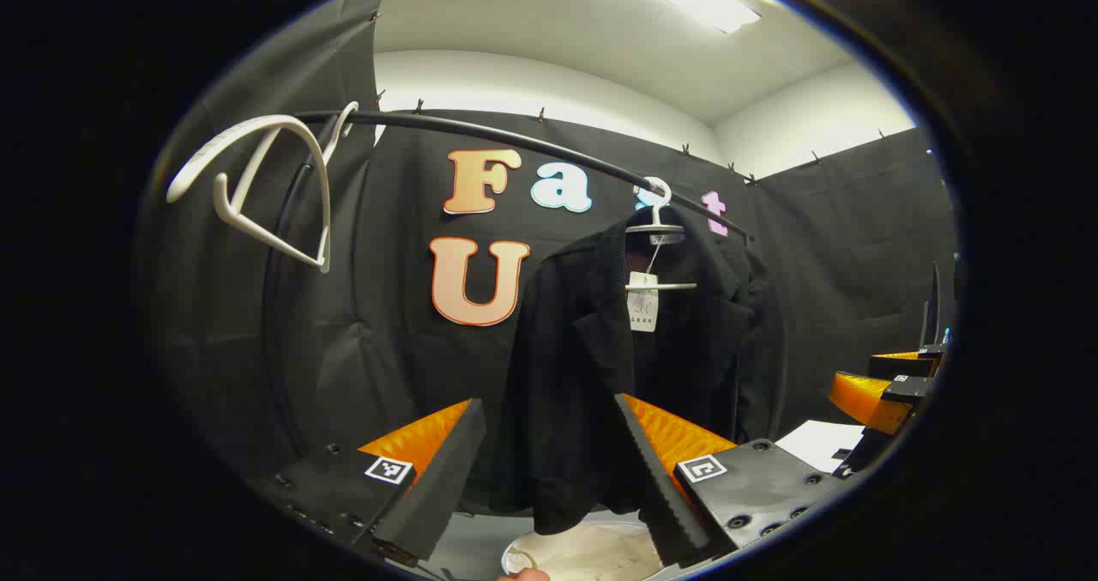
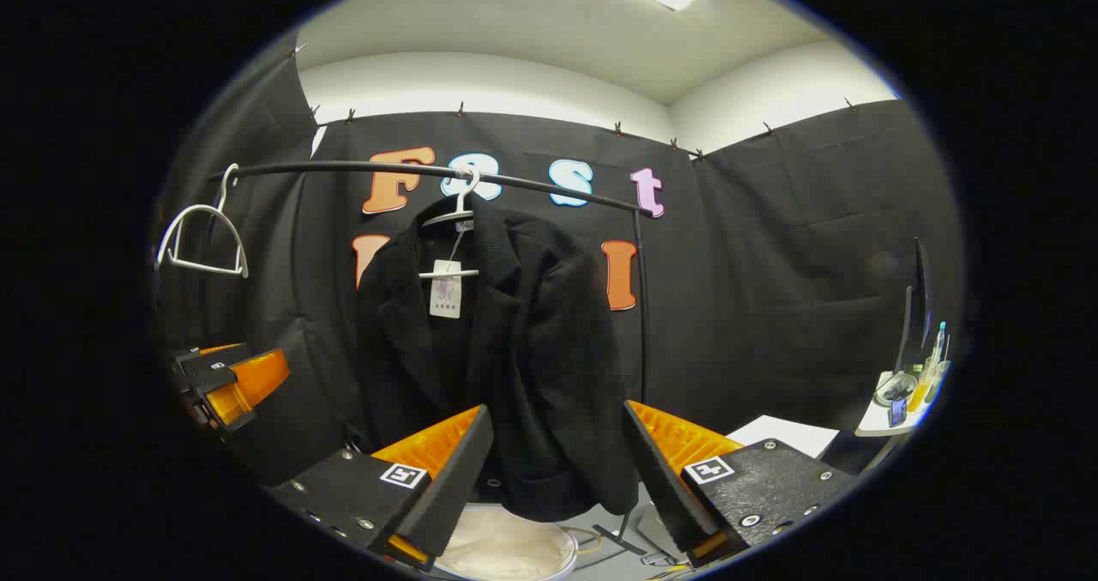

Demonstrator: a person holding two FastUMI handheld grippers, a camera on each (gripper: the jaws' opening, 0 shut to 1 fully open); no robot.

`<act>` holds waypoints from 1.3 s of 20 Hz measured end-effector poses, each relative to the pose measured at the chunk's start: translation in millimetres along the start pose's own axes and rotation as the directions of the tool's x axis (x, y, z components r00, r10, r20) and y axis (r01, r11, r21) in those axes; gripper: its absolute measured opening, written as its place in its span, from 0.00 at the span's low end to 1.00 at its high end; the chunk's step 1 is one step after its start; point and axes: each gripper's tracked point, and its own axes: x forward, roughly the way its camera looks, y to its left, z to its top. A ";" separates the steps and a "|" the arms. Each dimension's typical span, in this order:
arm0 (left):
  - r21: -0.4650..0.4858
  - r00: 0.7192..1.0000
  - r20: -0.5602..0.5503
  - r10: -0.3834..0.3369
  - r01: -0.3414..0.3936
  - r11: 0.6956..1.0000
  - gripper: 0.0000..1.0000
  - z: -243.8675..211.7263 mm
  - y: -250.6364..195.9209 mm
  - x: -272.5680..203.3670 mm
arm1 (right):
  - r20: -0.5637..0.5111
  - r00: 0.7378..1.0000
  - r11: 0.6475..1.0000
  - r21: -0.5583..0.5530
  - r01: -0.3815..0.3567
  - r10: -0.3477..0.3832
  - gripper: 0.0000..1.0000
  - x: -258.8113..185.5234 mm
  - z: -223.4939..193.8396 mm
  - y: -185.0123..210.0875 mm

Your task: Grasp the clothes on the hanger with both hands and then place them into the laundry hamper below.

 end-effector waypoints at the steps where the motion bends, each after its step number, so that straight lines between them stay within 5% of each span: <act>1: -0.001 1.000 0.001 -0.004 0.004 1.000 0.96 0.2 -1.2 -0.2 | 0.001 1.000 1.000 0.003 0.005 -0.005 0.94 -0.2 0.0 -1.0; 18: -0.030 1.000 -0.002 -0.004 0.004 1.000 0.96 -2.4 -0.6 -6.6 | 0.021 0.999 0.999 0.015 0.031 -0.032 0.93 -9.5 3.2 3.3; 26: -0.050 1.000 -0.003 -0.006 0.006 0.999 0.96 -1.8 5.3 -13.2 | 0.037 0.998 0.997 0.057 -0.054 0.052 0.93 58.5 18.4 49.0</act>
